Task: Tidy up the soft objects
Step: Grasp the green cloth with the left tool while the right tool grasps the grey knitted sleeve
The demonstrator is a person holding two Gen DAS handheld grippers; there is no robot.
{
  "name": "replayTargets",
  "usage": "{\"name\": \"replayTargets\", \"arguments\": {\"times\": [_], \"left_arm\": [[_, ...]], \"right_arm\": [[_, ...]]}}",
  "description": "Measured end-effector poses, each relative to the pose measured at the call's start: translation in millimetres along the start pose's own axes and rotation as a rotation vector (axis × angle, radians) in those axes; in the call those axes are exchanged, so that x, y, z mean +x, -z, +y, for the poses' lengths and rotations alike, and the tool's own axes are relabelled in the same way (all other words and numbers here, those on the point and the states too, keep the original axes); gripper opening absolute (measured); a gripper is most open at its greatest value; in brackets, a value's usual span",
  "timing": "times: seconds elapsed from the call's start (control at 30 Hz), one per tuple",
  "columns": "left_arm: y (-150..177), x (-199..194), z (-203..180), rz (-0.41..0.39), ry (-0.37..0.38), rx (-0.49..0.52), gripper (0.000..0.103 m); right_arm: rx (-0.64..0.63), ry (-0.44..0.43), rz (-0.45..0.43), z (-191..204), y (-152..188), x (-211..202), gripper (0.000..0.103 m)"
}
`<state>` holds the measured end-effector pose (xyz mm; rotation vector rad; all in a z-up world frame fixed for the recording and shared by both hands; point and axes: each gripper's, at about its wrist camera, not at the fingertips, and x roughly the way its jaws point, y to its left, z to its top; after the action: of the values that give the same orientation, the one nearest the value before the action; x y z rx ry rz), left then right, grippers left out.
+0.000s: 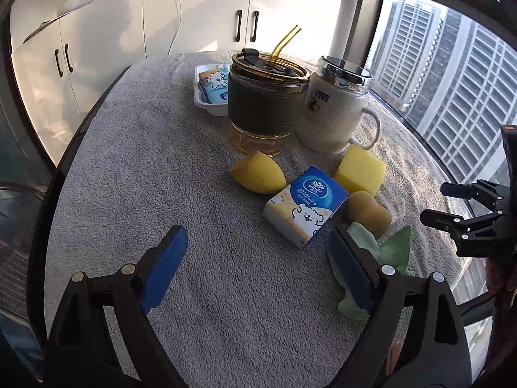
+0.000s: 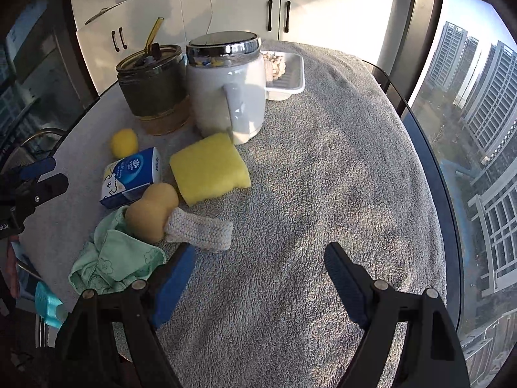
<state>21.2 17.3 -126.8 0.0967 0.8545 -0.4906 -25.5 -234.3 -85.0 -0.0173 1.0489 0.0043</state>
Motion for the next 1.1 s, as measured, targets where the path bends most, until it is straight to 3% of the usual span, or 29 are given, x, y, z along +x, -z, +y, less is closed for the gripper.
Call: {"name": "replayTargets", "arguments": {"times": [0.23,0.4,0.67,0.9,0.97,1.1], "left_arm": [[16.8,-22.2,-38.8,0.012,0.168,0.034,0.090],[24.8,-11.0,-74.5,0.056,0.230,0.098,0.092],[31.6,10.3,-85.0,0.107,0.230,0.042,0.091],[29.8,28.1,-96.8,0.139,0.160,0.012,0.090],[30.4,34.7,-91.8,0.169,0.144,-0.043,0.088],[30.7,33.7,-85.0,0.176,0.116,-0.086,0.065]], "right_arm": [[-0.062,-0.004,0.006,11.1,12.6,-0.1,0.084],[-0.109,-0.017,0.000,22.6,19.7,1.0,0.084],[-0.162,-0.022,0.003,25.7,21.8,15.4,0.084],[-0.305,-0.073,-0.021,21.5,21.2,31.9,0.084],[-0.326,-0.108,-0.025,19.5,19.5,36.6,0.084],[-0.377,-0.138,-0.065,19.1,14.3,39.8,0.084]]}}
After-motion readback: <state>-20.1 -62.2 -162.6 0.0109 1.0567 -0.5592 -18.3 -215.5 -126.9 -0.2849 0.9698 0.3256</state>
